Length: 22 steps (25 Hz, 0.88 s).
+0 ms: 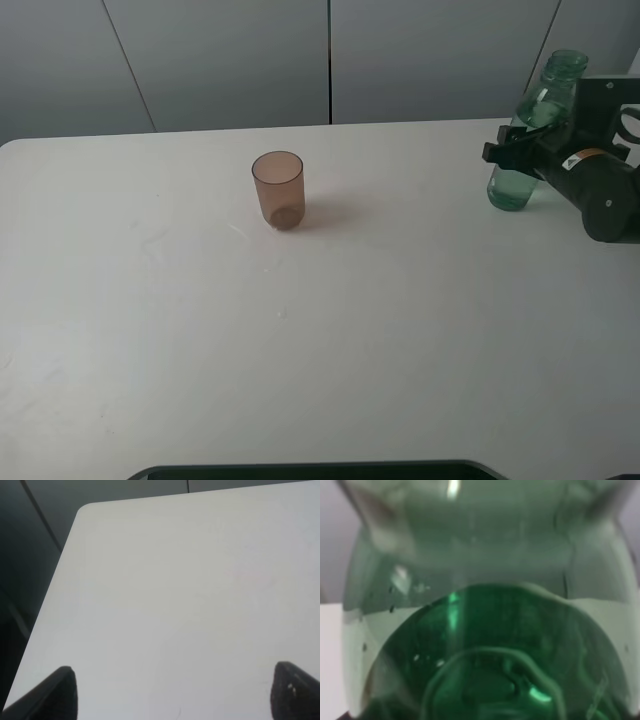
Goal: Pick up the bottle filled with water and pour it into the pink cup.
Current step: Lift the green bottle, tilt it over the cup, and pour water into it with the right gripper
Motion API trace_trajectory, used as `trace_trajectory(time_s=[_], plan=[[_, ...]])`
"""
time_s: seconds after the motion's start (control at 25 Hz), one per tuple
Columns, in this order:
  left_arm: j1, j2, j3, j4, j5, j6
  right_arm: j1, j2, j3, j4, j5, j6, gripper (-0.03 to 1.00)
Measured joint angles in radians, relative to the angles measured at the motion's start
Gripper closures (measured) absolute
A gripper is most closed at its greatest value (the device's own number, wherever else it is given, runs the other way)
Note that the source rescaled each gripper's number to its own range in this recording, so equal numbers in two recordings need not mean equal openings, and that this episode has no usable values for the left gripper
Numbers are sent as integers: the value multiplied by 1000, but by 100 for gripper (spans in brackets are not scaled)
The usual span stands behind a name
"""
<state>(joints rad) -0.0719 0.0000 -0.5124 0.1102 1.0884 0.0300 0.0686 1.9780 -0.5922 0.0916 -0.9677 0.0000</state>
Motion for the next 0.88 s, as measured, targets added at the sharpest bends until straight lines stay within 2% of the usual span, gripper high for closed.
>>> trace_trajectory(time_s=[0.32,0.52,0.64,0.88], plan=[[0,0,0,0,0,0,0,-229,7,-78,176,-10,97],[0,0,0,0,0,0,0,-359,7,-132,333,-12,97],[0,0,0,0,0,0,15,-389,7,-136,355,-20,97],[0,0,0,0,0,0,110,-396,8,-143,386,-78,97]])
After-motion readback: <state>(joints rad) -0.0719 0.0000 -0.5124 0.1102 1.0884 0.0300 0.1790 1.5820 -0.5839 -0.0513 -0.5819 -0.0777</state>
